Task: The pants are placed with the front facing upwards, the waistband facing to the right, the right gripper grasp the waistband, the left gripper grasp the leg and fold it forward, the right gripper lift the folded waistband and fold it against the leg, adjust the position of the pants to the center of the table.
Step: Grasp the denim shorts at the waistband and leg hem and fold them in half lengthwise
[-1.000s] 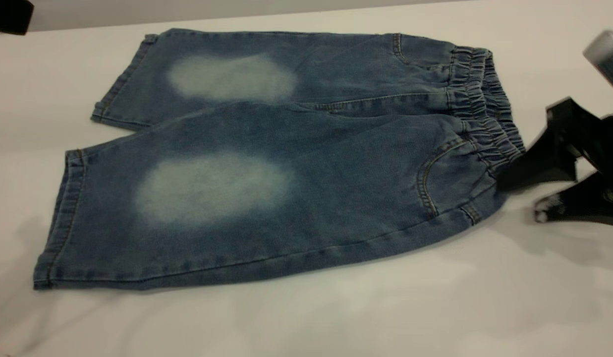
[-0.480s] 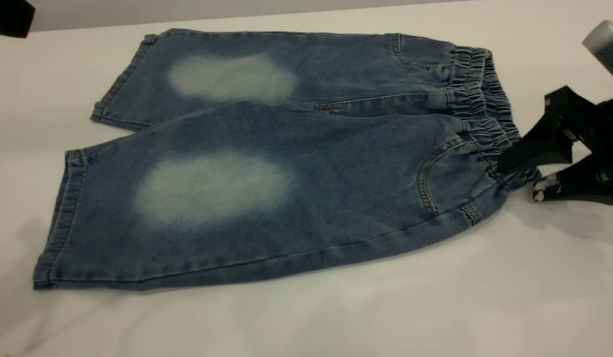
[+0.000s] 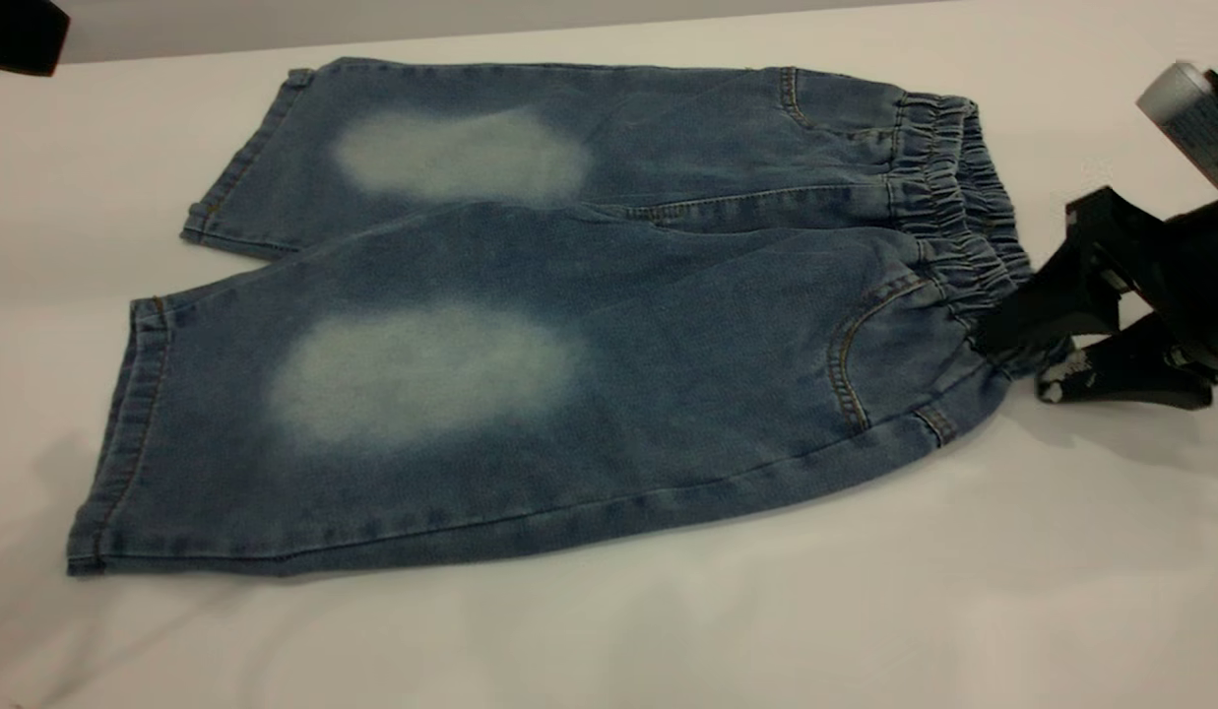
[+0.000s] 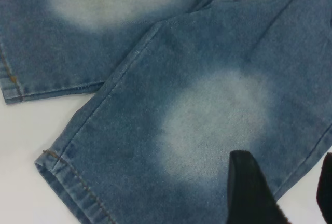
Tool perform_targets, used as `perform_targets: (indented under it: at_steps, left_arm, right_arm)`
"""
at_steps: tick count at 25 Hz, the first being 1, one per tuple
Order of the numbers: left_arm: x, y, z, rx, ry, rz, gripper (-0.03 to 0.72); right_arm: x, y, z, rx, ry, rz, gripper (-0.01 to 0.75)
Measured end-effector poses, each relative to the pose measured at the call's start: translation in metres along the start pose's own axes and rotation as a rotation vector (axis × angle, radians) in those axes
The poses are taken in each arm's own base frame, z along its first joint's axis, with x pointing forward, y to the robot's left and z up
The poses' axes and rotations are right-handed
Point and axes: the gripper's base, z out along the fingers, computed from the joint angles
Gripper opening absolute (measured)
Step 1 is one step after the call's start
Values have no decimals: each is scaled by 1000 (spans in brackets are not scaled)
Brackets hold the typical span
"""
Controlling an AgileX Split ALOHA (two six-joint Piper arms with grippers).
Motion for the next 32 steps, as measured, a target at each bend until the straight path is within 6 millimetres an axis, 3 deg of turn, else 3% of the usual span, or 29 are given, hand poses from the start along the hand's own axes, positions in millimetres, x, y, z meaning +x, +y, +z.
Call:
perform_targets:
  at_steps: [7, 15, 21, 25, 32]
  left_arm:
    - [1, -2, 0, 21, 13, 0, 306]
    - [1, -2, 0, 24, 14, 0, 306]
    - [1, -2, 0, 27, 16, 0, 306]
    - [1, -2, 0, 27, 16, 0, 306]
    - [2, -2, 0, 26, 17, 1, 306]
  right_arm:
    - [-19, -2, 1, 54, -47, -26, 398]
    - [-20, -4, 0, 80, -53, -6, 392]
    - [-28, -2, -22, 185, -91, -5, 399]
    - [-32, 9, -39, 111, -103, 2, 406]
    - [-31, 10, -37, 58, -87, -8, 406]
